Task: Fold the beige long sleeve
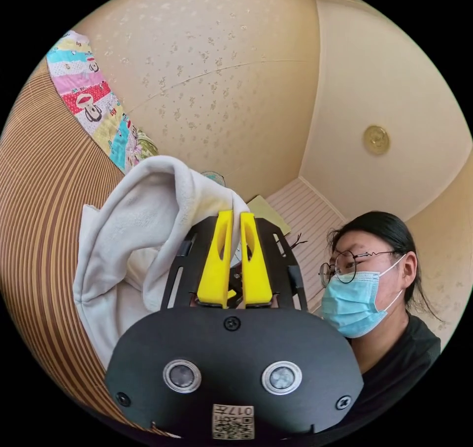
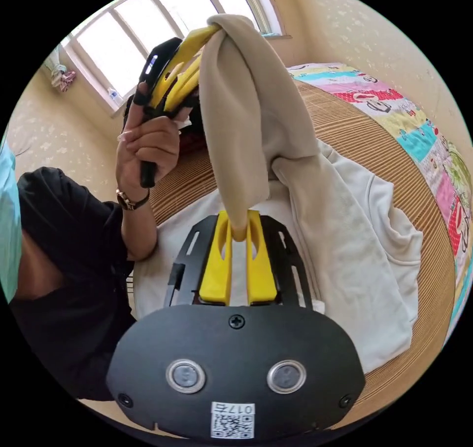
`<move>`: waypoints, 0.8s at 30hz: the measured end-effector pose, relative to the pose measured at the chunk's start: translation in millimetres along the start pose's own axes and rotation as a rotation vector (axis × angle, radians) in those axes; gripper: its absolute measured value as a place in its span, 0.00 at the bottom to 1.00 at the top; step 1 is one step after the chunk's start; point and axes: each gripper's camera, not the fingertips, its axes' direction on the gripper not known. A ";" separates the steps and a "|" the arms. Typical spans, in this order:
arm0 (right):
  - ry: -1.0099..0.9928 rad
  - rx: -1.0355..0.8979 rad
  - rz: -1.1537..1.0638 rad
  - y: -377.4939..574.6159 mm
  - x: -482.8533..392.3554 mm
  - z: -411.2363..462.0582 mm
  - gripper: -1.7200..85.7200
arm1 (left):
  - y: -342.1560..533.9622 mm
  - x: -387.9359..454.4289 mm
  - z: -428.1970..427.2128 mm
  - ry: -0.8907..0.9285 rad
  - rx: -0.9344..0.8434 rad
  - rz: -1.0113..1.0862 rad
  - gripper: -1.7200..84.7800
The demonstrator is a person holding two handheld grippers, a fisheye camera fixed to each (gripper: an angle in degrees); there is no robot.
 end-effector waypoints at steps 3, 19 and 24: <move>-0.073 0.101 -0.027 32.4 12.0 -51.8 0.07 | -10.2 5.9 -1.1 0.006 -0.123 0.030 0.08; 0.282 0.471 0.983 207.7 194.0 -166.8 0.05 | 6.1 -111.9 82.3 -0.820 -0.259 -0.023 0.14; 0.337 0.433 0.920 193.1 180.6 -182.1 0.05 | 19.5 -132.8 135.2 -1.086 -0.395 0.086 0.12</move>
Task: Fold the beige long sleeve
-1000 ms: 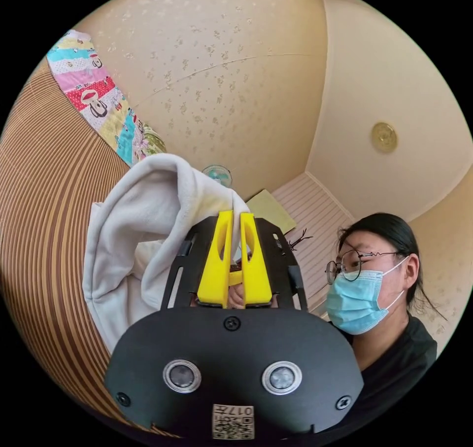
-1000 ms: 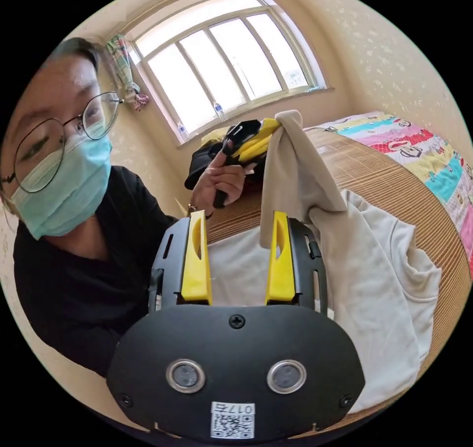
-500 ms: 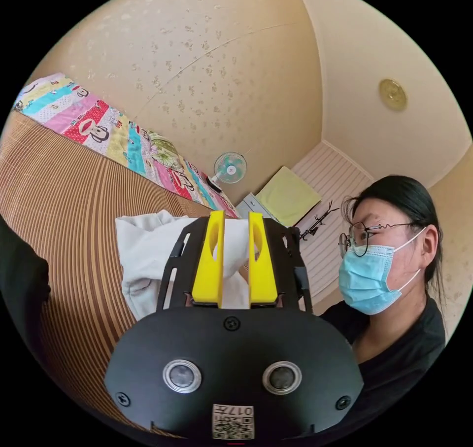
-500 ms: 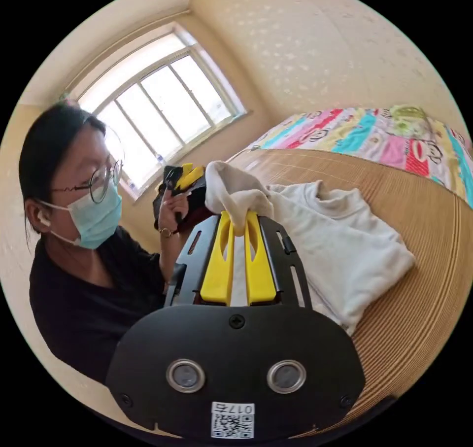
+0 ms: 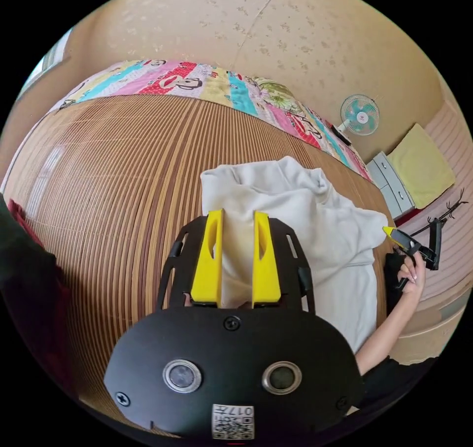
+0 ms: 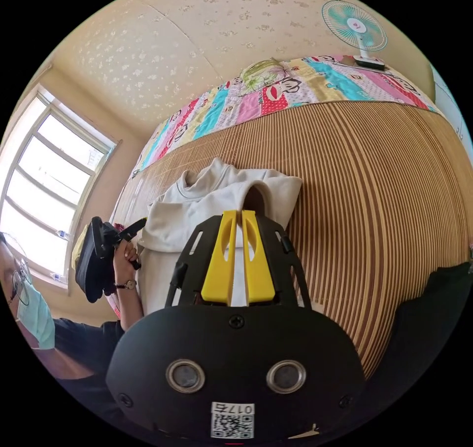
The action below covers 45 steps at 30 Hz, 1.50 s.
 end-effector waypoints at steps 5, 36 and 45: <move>-0.145 0.097 -0.110 8.0 -21.4 -41.5 0.05 | 25.9 -28.4 -26.7 0.092 0.295 -0.144 0.04; 0.175 0.106 -0.005 -44.0 -19.9 74.5 0.05 | 26.2 -41.8 61.1 0.039 0.284 -0.140 0.07; 0.330 0.021 0.099 -52.0 -34.7 88.6 0.12 | 44.2 -73.5 34.4 0.170 0.350 -0.258 0.14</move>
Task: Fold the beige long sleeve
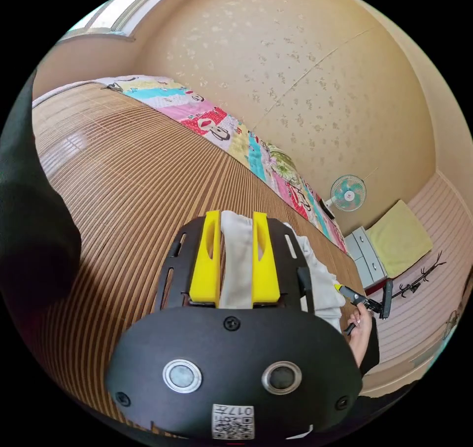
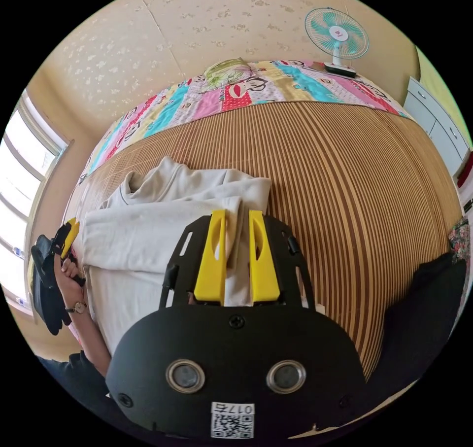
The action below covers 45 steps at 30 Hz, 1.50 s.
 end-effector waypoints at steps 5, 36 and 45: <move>-0.070 -0.038 0.025 4.4 1.3 -31.7 0.13 | -3.5 66.3 11.4 0.128 -0.291 0.212 0.15; -0.144 -0.205 -0.344 -15.5 -163.7 -53.7 0.12 | 136.3 222.0 145.1 -0.182 -0.452 0.521 0.09; -0.104 -0.032 -0.242 -1.6 -161.6 -67.6 0.11 | 116.4 223.0 135.2 -0.153 -0.470 0.428 0.08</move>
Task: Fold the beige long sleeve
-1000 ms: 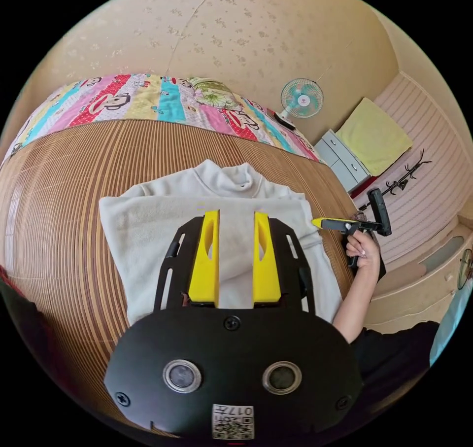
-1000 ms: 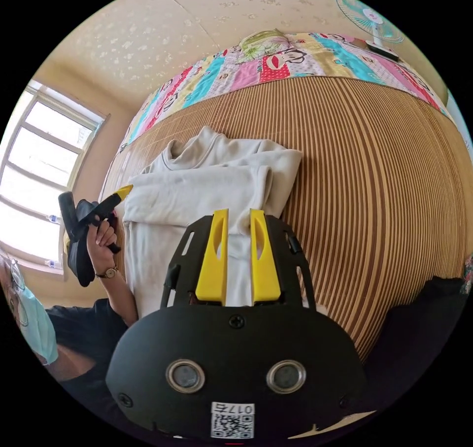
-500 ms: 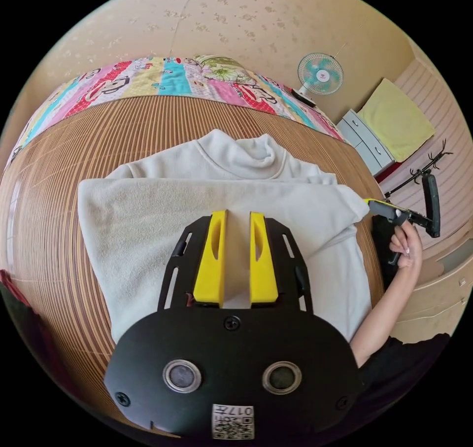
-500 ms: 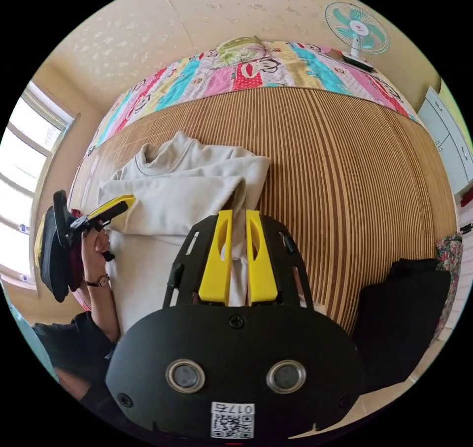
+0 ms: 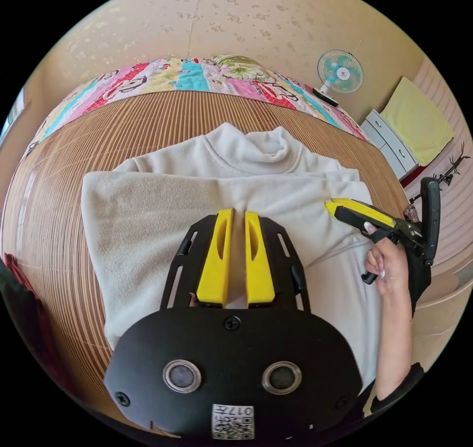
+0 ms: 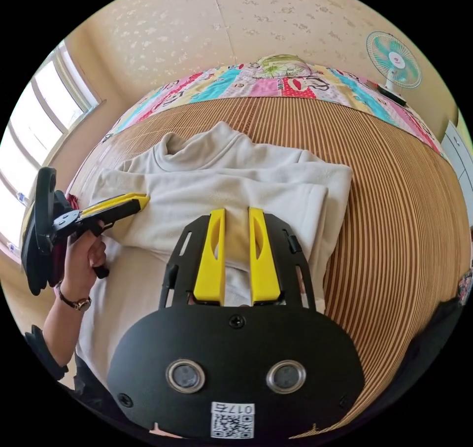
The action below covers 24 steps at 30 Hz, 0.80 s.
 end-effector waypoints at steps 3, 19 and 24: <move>-0.062 -0.013 0.088 11.5 8.4 -47.1 0.08 | 7.3 8.1 -37.7 -0.010 -0.032 -0.006 0.07; -0.219 0.417 0.379 451.3 42.6 -363.9 0.05 | 428.9 -43.3 -342.1 0.074 0.184 -0.289 0.14; -0.265 0.367 0.409 459.7 50.8 -376.0 0.06 | 431.6 -52.3 -339.6 0.123 0.008 -0.323 0.13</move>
